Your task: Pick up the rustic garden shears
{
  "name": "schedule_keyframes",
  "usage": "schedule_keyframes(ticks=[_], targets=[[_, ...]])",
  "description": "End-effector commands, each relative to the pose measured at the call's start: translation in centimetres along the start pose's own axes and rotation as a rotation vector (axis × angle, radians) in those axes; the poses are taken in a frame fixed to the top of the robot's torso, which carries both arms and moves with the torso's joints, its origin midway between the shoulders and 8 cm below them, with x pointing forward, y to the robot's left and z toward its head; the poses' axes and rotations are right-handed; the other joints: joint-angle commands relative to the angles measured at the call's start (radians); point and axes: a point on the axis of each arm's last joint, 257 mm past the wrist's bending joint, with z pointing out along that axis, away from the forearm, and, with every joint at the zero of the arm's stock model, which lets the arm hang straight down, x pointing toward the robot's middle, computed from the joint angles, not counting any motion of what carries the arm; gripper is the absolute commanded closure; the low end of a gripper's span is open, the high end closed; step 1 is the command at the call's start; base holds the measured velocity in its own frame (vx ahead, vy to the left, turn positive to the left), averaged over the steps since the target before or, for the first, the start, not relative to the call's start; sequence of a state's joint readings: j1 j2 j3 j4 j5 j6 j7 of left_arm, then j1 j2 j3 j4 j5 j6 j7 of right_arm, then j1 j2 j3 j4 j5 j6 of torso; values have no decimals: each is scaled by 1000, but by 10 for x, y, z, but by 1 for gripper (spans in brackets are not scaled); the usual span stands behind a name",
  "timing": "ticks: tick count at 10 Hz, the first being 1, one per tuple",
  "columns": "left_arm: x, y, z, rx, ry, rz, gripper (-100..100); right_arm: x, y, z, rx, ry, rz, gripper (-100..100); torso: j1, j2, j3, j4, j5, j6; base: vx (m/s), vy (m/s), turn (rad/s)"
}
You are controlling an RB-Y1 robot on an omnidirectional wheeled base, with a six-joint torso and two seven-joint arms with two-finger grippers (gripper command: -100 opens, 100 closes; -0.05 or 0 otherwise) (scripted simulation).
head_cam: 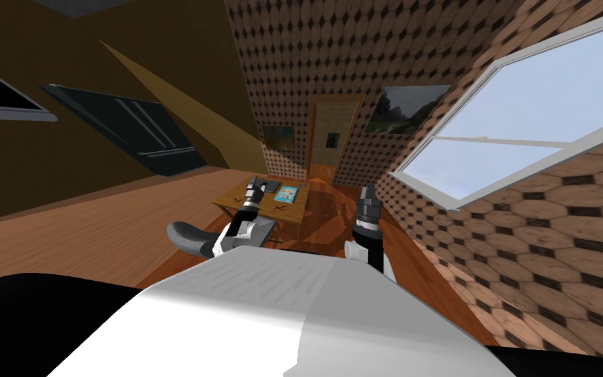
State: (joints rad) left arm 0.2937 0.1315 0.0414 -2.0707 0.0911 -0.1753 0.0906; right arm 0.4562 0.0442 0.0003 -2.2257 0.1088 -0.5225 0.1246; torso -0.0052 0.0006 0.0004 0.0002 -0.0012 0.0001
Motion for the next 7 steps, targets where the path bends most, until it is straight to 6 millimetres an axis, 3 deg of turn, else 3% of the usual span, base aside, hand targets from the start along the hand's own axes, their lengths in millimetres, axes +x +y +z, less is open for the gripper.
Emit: schedule_keyframes(ticks=[1,7], targets=[[-4,20,2,-39,-4,10,-100,0,0,0,0,0,0,0,0,0,0,0,0,0,-15,-66,5],[-22,97,20,-223,-11,82,-100,0,0,0,0,0,0,0,2,0,0,0,0,0,-13,-68,-2]])
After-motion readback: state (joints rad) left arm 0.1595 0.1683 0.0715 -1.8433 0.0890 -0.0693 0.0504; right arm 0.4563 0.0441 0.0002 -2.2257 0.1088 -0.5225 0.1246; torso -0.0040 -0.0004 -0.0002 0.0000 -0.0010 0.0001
